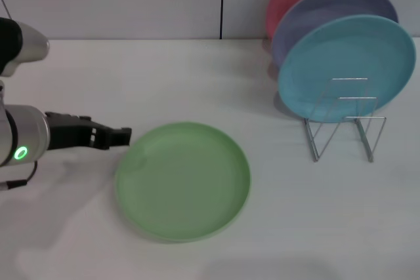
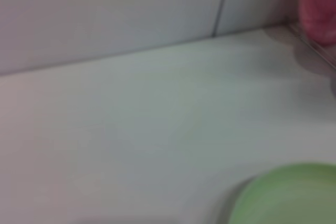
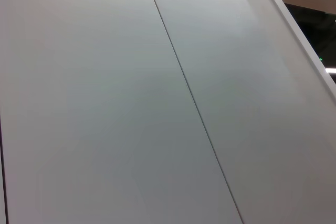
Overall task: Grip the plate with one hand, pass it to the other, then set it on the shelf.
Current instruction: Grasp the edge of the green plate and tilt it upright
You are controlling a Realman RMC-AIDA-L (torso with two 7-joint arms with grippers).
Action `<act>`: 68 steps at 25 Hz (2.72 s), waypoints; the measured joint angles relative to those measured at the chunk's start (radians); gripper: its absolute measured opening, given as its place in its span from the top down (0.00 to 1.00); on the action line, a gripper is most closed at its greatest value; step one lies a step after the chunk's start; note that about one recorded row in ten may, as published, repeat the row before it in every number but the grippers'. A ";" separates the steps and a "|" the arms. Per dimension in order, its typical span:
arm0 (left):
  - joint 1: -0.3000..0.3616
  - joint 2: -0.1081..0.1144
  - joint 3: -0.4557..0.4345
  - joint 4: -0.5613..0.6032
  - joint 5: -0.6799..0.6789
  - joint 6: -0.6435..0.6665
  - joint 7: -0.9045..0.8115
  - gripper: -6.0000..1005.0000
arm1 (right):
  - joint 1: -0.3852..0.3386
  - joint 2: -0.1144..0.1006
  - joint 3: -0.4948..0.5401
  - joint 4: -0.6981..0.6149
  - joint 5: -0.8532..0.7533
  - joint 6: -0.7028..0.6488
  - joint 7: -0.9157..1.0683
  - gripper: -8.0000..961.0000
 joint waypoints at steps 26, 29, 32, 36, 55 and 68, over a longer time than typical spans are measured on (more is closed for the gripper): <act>-0.062 -0.003 0.028 0.192 0.004 -0.035 -0.007 0.20 | 0.006 0.000 -0.004 -0.006 -0.002 0.009 0.000 0.18; -0.074 -0.003 0.028 0.223 0.004 -0.033 -0.007 0.20 | 0.006 0.000 -0.011 -0.006 -0.002 0.009 0.000 0.18; -0.082 -0.003 0.028 0.239 0.004 -0.031 -0.007 0.20 | 0.006 0.000 -0.013 -0.008 -0.002 0.009 0.000 0.18; -0.092 -0.003 0.028 0.257 0.004 -0.029 -0.007 0.20 | 0.004 0.000 -0.013 -0.009 -0.002 0.004 0.000 0.18; -0.106 -0.005 0.033 0.268 0.004 -0.035 -0.019 0.31 | 0.001 0.000 -0.012 -0.011 -0.002 0.004 0.000 0.18; -0.119 -0.005 0.053 0.257 0.012 -0.044 -0.021 0.43 | 0.003 0.000 -0.012 -0.014 -0.002 0.009 0.000 0.18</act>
